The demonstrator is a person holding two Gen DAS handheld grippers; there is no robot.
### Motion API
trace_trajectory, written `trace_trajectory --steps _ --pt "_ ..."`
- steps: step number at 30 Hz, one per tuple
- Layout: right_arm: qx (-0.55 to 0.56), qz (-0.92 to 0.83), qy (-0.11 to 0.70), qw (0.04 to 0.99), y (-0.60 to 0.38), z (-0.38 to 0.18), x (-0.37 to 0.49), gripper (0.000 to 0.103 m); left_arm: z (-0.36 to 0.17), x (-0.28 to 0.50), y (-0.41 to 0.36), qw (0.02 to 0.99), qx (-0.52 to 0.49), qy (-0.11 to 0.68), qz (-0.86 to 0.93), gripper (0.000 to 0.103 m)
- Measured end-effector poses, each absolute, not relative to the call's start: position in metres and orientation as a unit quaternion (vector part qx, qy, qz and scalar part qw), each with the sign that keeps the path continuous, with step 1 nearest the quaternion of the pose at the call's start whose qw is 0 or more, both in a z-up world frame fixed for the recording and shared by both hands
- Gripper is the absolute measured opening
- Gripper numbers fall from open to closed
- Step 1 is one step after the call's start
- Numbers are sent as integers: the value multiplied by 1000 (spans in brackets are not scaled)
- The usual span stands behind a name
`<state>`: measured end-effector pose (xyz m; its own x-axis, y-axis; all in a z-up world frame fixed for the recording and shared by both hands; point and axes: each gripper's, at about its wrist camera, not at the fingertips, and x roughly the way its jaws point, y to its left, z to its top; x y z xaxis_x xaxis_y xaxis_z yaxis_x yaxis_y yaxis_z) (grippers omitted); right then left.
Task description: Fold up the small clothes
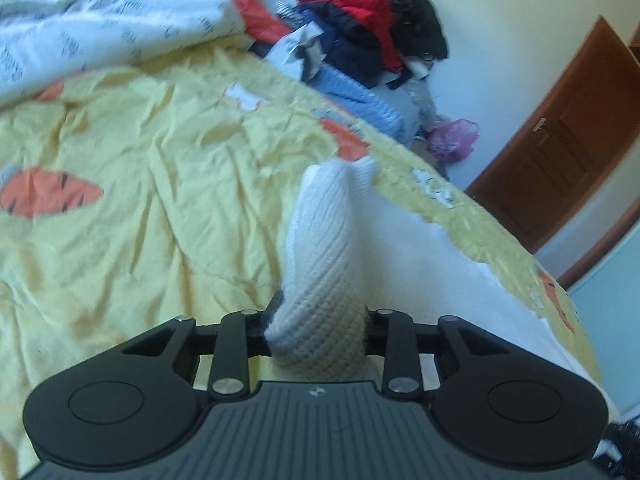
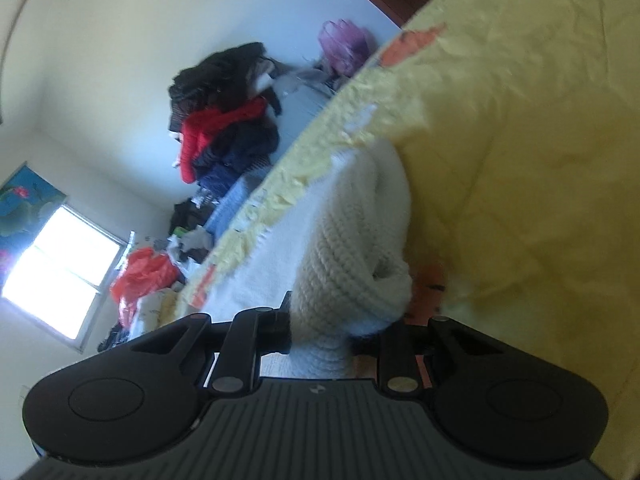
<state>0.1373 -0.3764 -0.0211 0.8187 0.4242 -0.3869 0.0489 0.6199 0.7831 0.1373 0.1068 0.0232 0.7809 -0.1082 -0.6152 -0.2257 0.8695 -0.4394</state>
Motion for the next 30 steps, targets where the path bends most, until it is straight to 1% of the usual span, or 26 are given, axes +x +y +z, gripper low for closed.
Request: trace_trajectory --steps 5,11,22,28,30 --pt "418 139 267 857 -385 2 122 24 40 118 108 911 -252 326 10 30" --pt "408 166 271 856 -393 16 87 25 48 86 120 903 -266 337 -16 30" --pt "423 167 284 844 -402 3 20 25 45 17 120 906 -246 341 -36 30" --pt "439 168 279 837 -409 0 -15 24 38 -18 128 898 -269 347 -39 30" --pt "440 167 284 835 -412 -2 -23 24 33 -26 127 899 -250 355 -45 32"
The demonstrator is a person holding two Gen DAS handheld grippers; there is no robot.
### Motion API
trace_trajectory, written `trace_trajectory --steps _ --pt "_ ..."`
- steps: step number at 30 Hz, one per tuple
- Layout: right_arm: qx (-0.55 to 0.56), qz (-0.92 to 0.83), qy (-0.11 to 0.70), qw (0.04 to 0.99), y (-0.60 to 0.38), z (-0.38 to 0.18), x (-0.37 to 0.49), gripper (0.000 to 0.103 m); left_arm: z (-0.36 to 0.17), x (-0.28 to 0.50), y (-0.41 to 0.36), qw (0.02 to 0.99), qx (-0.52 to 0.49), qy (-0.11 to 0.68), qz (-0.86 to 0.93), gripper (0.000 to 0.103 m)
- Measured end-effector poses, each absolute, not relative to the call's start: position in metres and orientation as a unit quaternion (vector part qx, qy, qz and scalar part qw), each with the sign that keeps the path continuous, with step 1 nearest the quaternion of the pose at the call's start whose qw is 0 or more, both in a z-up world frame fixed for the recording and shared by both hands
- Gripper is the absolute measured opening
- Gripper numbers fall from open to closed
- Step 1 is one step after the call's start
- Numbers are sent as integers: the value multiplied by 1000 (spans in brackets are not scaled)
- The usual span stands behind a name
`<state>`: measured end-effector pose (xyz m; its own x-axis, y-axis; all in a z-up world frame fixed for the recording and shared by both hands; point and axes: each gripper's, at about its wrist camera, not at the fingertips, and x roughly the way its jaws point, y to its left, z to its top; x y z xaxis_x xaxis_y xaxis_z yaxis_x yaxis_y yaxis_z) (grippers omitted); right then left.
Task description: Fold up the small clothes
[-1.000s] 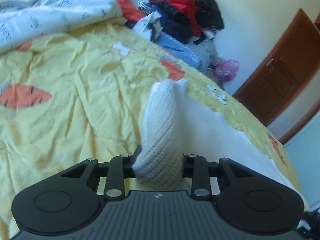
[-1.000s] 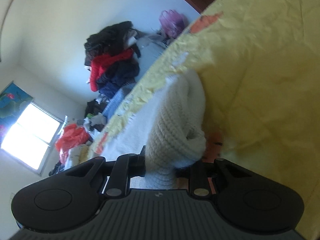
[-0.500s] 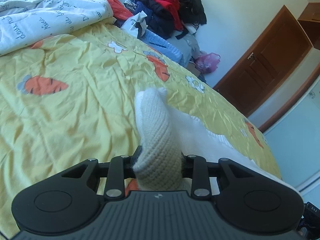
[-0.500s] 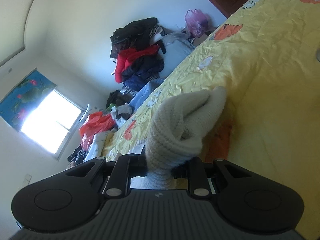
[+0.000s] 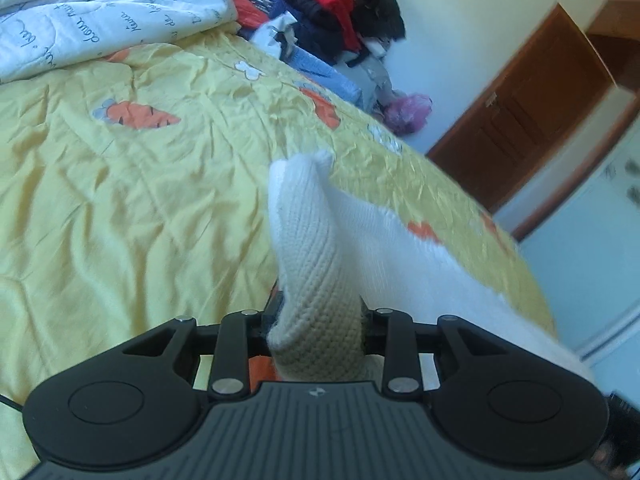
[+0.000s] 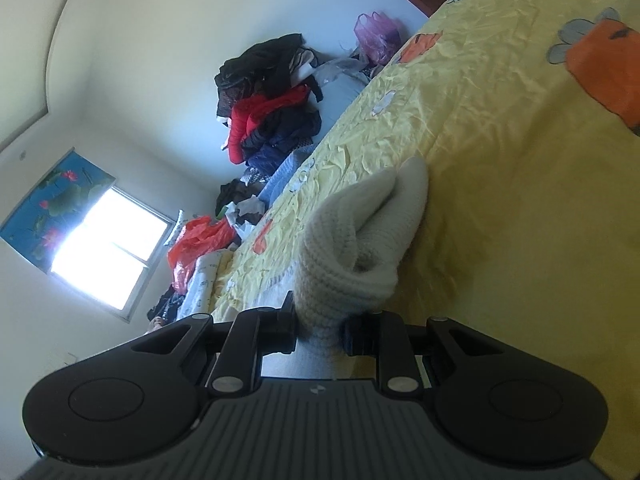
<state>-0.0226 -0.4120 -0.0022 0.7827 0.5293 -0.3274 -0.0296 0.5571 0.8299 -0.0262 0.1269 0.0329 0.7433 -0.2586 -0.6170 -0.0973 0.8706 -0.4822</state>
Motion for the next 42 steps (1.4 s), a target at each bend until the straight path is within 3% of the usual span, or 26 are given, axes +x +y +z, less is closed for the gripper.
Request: trace_trajectory --steps 3,5,7,8,9,15,23,25,26,27,28,29,35,40,41,42 --pt "435 149 316 830 -418 -11 -26 29 22 -32 137 889 -232 393 -42 36" --pt "434 116 336 828 -433 -12 -30 38 28 -45 153 889 -224 398 -41 39" --pt "421 92 319 844 -448 -4 -37 47 40 -61 174 900 -225 374 -17 62" --pt "408 75 295 861 -455 4 -40 58 48 -68 184 910 -221 351 9 79" --pt "392 64 276 875 -461 13 -39 63 56 -70 191 920 -212 328 29 84" --pt "264 103 275 919 -442 54 50 74 80 5 183 939 -185 289 22 84" --pt "86 137 408 898 -361 23 185 73 41 147 90 919 -47 390 -16 84" --pt "48 122 429 894 -347 8 189 73 23 167 79 906 -21 423 -6 83" --pt "50 128 425 895 -346 4 191 60 16 173 76 900 -16 435 -2 77" --pt "70 139 413 898 -347 4 191 49 12 175 75 899 -19 437 -1 55" --pt "97 165 408 893 -351 4 189 13 11 176 76 901 -30 432 -6 42" --pt "115 176 400 892 -354 3 189 14 14 175 77 906 -40 421 -11 12" --pt "166 155 313 922 -382 20 183 13 39 164 64 947 -15 320 14 10" --pt "183 132 370 901 -385 -16 200 14 2 176 61 925 6 378 37 12" --pt "192 128 367 901 -387 -15 198 26 8 171 62 929 3 368 38 14" --pt "204 118 360 903 -390 -10 194 29 16 166 64 933 -3 359 38 18"
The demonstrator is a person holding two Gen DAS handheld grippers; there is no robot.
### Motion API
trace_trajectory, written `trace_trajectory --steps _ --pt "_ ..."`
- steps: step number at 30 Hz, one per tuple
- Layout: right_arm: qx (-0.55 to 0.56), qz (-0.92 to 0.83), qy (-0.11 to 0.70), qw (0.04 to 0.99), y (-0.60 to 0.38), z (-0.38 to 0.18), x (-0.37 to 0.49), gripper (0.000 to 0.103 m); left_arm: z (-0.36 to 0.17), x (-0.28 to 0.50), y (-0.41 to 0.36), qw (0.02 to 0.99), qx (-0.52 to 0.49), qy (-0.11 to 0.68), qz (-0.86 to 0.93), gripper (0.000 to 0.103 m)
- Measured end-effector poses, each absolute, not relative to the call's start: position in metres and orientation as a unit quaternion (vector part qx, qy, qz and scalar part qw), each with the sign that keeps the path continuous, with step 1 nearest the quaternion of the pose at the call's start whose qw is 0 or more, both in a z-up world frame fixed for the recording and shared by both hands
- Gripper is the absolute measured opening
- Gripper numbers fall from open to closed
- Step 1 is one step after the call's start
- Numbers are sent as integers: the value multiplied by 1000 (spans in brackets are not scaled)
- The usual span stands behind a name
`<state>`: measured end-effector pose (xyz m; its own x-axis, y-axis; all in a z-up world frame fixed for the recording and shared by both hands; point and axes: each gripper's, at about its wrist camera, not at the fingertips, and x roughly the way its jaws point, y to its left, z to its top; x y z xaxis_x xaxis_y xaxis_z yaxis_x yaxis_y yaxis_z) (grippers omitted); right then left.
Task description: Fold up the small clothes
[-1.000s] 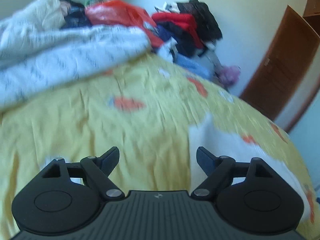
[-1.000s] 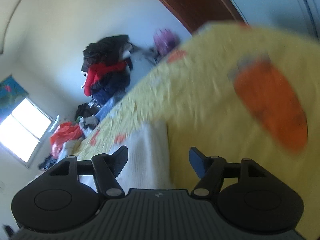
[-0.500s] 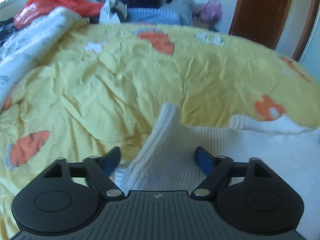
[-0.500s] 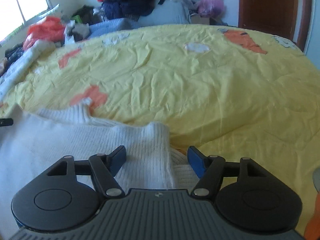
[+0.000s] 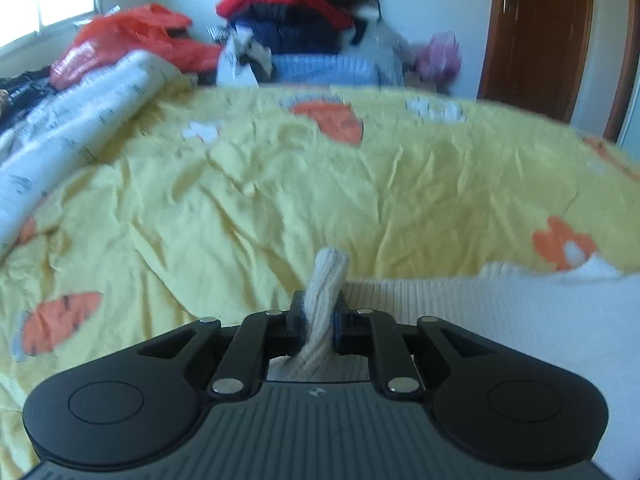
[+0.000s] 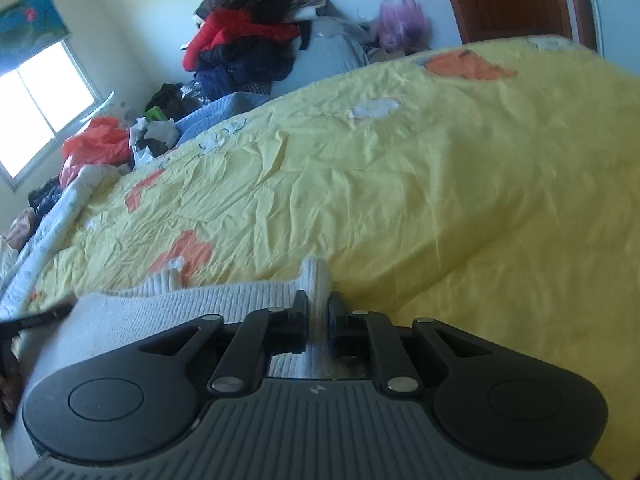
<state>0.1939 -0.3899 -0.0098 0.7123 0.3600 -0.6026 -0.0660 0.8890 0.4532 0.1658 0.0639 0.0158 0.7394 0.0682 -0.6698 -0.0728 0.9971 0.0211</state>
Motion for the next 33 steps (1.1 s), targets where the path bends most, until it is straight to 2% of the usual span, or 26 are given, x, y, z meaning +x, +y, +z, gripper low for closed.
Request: trace_trajectory --steps 2,4,5,6,7,8,9,11,15,16,19,23,26,33 --pt "225 98 329 912 -398 6 183 44 34 151 66 940 -17 338 41 21" --pt "229 89 278 929 -398 28 164 46 51 143 63 950 -26 309 42 23" --pt "234 95 256 933 -396 37 157 54 59 137 60 956 -33 291 33 27" --pt "239 113 239 934 -390 44 150 59 64 136 55 959 -38 279 22 37" --pt "236 130 234 934 -382 48 147 71 67 134 47 962 -36 271 11 46" --pt "221 146 239 934 -369 50 148 77 67 135 37 964 -26 265 3 66" --pt "201 155 249 935 -355 50 151 78 64 138 27 965 -11 263 -1 78" --pt "144 159 286 934 -324 39 162 77 49 146 10 962 20 272 -2 78" --pt "98 126 374 914 -299 -5 186 74 6 163 11 937 32 348 17 79" --pt "93 129 350 923 -302 -13 182 75 -2 165 21 934 11 356 14 80" --pt "92 133 348 923 -298 -14 178 79 -3 166 43 934 -55 353 11 80" --pt "63 132 350 925 -287 -14 180 85 -5 170 33 933 -27 358 20 84" --pt "65 129 347 927 -286 -13 181 85 0 163 37 935 -39 352 25 84" --pt "84 128 335 930 -290 -12 179 86 36 52 60 948 -134 287 30 85"
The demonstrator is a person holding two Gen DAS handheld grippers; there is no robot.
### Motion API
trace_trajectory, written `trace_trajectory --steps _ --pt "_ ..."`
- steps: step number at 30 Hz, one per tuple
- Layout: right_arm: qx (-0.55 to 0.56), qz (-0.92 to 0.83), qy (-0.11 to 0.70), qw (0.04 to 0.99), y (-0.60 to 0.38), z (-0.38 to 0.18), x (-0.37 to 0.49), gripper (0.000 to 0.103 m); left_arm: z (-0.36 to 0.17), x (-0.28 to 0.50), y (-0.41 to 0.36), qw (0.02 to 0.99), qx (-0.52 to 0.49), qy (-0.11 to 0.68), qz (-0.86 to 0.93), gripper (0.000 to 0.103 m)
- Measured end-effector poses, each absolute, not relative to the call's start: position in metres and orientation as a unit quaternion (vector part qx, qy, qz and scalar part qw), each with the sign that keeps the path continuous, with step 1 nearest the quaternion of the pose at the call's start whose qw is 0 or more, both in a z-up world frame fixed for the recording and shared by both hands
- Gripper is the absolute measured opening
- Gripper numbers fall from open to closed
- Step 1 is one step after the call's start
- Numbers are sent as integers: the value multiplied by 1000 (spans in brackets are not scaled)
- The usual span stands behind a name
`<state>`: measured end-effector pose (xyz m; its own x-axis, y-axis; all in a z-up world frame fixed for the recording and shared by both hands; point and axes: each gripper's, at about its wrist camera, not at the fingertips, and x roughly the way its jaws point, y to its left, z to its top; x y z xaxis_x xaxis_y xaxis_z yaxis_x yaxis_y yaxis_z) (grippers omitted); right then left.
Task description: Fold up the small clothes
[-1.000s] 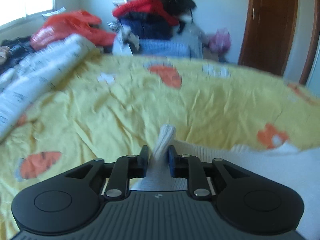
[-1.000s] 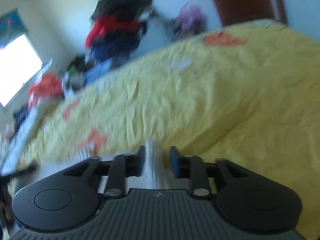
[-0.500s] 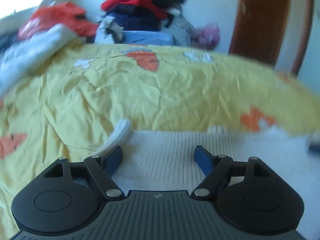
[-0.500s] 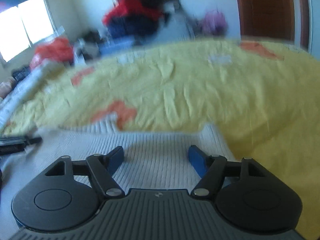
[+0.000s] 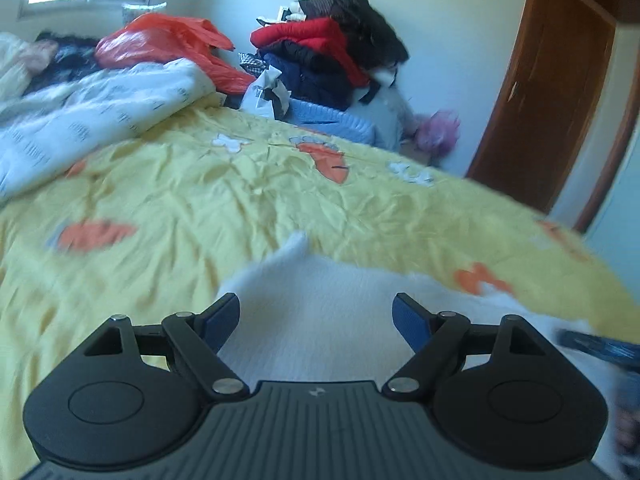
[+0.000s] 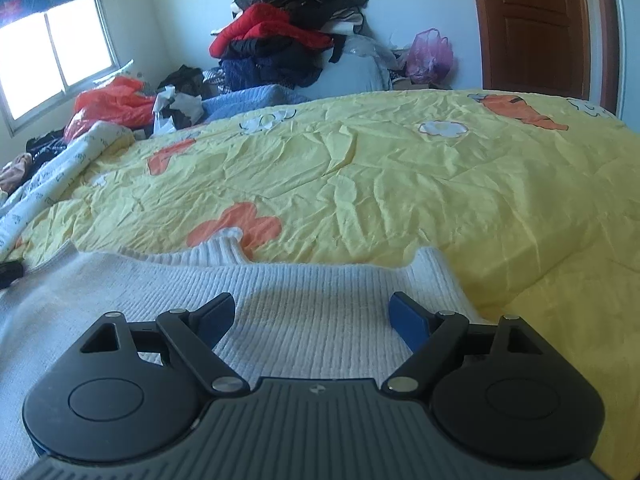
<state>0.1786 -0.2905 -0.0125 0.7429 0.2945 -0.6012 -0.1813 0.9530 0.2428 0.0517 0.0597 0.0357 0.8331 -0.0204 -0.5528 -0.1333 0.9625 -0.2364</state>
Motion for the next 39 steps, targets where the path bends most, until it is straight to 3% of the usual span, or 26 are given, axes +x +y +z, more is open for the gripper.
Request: trace_trajectory --steps 3,7,11,16,19,26,30,34,37,39 --pt "83 128 335 930 -290 -12 179 86 24 11 63 944 -135 302 11 86" --pt "85 129 334 930 -290 -13 179 87 1 3 53 945 -49 321 33 88" --pt "91 126 331 931 -291 -12 177 87 -5 8 51 946 -54 317 45 94" --pt "87 73 263 958 -275 19 148 87 -8 3 52 948 -58 309 44 95" --pt "86 184 244 948 -237 39 135 101 -9 5 52 948 -58 308 46 95" --pt "3 287 307 907 -126 33 174 101 -9 4 51 949 -57 307 47 95" --pt "-52 269 376 885 -89 -13 203 101 -10 4 51 949 -56 305 46 95" --pt "-22 270 370 889 -95 -17 204 100 -9 2 54 951 -63 298 43 96" --pt "-18 271 370 888 -97 -18 203 100 3 -19 66 953 -111 275 59 96" --pt "-12 272 369 889 -100 -17 202 100 5 -44 87 944 -201 253 67 97"
